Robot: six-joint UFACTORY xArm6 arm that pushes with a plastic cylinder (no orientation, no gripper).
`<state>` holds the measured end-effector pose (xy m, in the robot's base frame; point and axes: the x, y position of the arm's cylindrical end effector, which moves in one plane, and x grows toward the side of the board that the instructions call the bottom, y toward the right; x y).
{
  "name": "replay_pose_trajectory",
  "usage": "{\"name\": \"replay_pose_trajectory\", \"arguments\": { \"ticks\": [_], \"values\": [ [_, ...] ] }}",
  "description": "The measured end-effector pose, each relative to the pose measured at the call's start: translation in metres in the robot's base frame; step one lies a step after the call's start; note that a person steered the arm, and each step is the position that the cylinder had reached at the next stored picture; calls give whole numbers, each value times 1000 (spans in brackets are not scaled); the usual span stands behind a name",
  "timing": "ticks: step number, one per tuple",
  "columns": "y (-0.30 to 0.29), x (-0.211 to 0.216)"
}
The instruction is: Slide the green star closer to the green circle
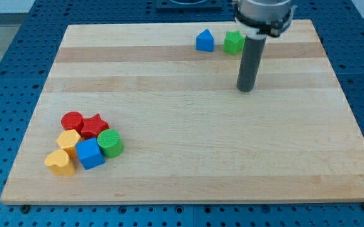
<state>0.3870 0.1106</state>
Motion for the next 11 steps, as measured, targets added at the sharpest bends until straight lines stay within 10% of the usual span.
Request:
{"name": "replay_pose_trajectory", "arguments": {
  "ticks": [4,11],
  "values": [
    [47,-154],
    [-96,-64]
  ]
}}
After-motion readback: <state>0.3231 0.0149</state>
